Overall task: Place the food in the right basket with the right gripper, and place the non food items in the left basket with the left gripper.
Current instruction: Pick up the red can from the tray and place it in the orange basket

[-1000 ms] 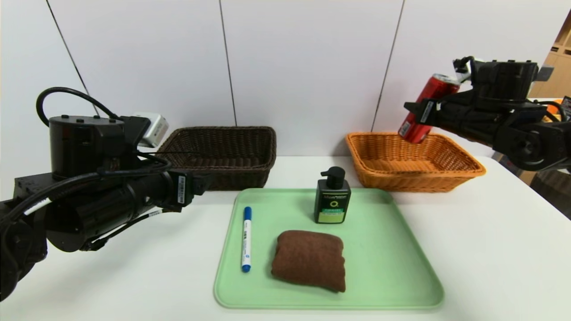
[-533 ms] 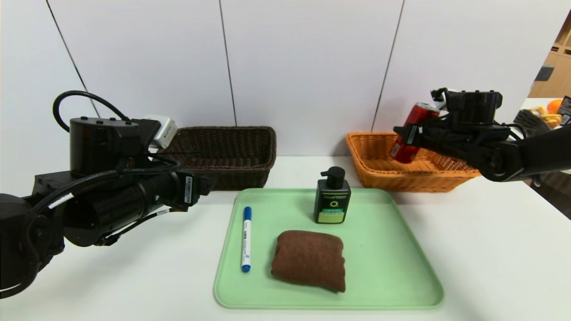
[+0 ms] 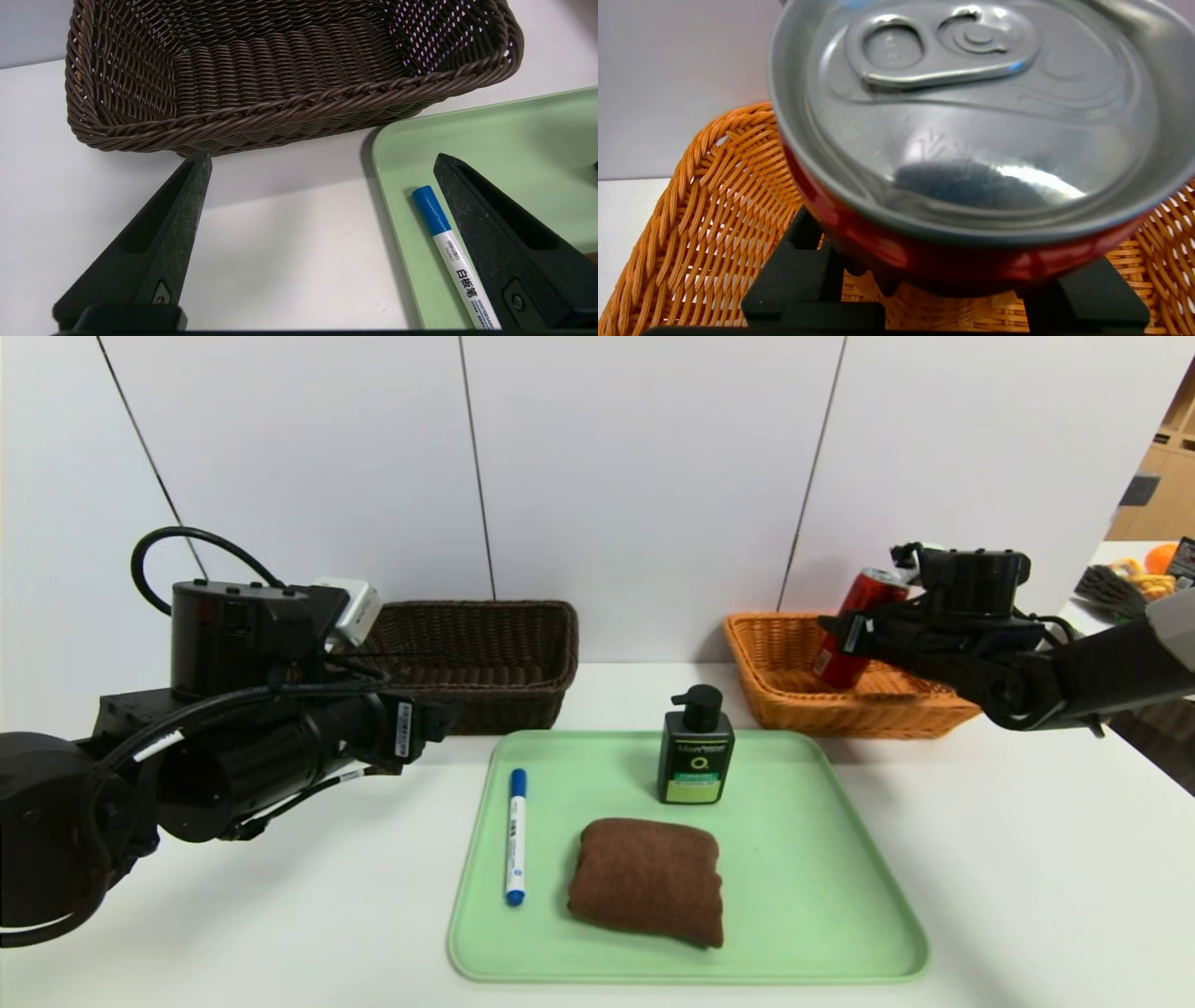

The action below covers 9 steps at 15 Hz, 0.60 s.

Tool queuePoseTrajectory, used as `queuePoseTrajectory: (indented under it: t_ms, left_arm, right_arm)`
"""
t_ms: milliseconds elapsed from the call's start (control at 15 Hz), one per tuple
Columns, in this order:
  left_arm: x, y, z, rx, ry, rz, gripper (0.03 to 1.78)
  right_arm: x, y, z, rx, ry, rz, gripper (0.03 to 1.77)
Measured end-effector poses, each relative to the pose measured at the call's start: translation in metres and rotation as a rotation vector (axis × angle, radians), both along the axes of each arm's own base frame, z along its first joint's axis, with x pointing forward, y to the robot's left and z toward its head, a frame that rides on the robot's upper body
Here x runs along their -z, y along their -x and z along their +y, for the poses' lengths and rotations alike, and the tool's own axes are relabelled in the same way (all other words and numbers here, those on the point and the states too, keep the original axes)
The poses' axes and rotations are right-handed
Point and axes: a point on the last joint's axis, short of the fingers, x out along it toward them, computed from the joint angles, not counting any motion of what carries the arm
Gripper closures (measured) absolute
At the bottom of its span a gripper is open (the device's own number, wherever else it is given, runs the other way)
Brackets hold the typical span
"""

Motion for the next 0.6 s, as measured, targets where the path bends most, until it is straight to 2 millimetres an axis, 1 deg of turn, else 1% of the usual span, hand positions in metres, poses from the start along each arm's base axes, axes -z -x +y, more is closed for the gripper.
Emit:
queuePoseTrajectory:
  t_ms: [133,333,600]
  left_arm:
    - [0.0009,-0.0005,-0.0002,-0.002,-0.001,0.003,0.12]
    - [0.001,-0.0007,-0.0002,-0.004,-0.001,0.002,0.12]
    - [0.0015,0.0001,0.0001,-0.005,0.001,0.002,0.12]
  right_arm:
    - [0.0016,0.0,-0.0005,0.004,0.003,0.005,0.79]
    - [0.0005,0.0012,0.0019,-0.001,0.003,0.001,0.56]
    - [-0.0036,0.005,0.0012,0.003,0.003,-0.004,0.37]
